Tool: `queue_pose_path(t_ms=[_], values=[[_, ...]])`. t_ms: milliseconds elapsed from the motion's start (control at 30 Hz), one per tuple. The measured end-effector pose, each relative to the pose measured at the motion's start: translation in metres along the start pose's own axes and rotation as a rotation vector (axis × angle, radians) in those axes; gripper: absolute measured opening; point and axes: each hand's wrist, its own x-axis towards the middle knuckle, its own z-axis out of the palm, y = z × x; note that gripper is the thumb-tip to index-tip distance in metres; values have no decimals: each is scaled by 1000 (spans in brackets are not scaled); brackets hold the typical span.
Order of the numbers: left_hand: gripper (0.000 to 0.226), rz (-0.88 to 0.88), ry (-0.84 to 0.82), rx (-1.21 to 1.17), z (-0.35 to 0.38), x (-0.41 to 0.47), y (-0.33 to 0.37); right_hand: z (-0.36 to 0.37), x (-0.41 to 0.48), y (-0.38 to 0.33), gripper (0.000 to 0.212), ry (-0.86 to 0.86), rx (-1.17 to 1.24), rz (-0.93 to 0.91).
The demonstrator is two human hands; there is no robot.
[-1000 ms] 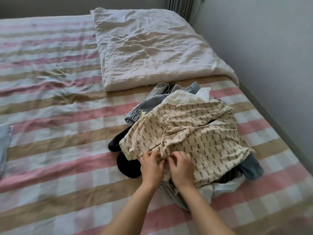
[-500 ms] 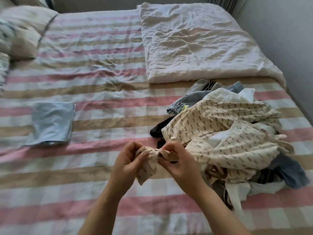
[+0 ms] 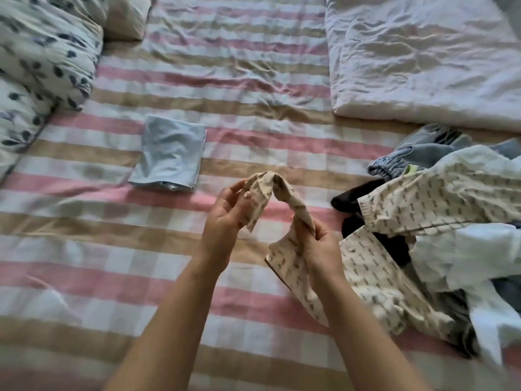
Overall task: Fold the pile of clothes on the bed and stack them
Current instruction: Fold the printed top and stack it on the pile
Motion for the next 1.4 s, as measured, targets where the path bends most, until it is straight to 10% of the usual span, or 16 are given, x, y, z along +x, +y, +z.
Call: queue_pose_path(t_ms=[300,400,533,633,767,1067,1400], values=[[34,-443,92,481,-53,-14,-131,-41,49,92,32,411,-350,389],[36,-501,160,619,-63,-30,-162,-42,48,100,50,435,-772,179],[45,-342,65,770,-61,-32,-188,-13,55,108,47,-76,-1219,-388],[34,-278,46,858,-58,-24,-195,7,65,120,44,-602,-1546,-244],[9,-197,1,919,-57,-23,-186,13,69,117,25,-674,-1790,-236],[26,-16,-315,551,-38,-46,-39,3,-20,-24,10,-535,-1185,-331],[22,147,-657,754,27,-56,78,-13,-107,-161,8,-451,-559,-462]])
